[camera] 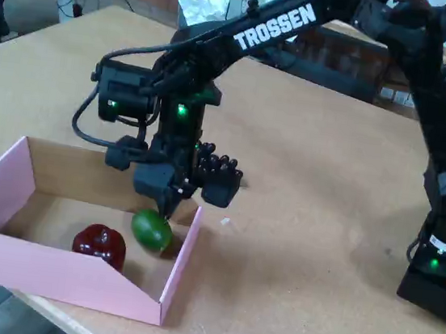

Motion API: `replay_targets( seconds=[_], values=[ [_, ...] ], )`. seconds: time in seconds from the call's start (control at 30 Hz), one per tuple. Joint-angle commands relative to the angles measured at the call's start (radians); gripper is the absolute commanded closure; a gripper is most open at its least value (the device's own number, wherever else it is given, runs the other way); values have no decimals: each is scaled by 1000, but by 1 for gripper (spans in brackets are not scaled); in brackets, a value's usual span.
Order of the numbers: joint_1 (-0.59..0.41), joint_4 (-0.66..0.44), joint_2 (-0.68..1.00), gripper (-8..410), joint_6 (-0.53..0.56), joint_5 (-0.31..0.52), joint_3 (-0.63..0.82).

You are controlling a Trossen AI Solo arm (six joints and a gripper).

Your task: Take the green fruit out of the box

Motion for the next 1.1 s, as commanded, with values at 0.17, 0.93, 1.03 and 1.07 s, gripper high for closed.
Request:
replay_targets(
  seconds=[0.17, 0.93, 1.03, 1.07],
  values=[
    [-1, 2, 1, 283, 11, 30, 0],
    [-17, 76, 67, 235, 15, 46, 1],
    [-18, 87, 68, 224, 16, 46, 1],
    [-18, 88, 65, 219, 15, 46, 1]
  ],
)
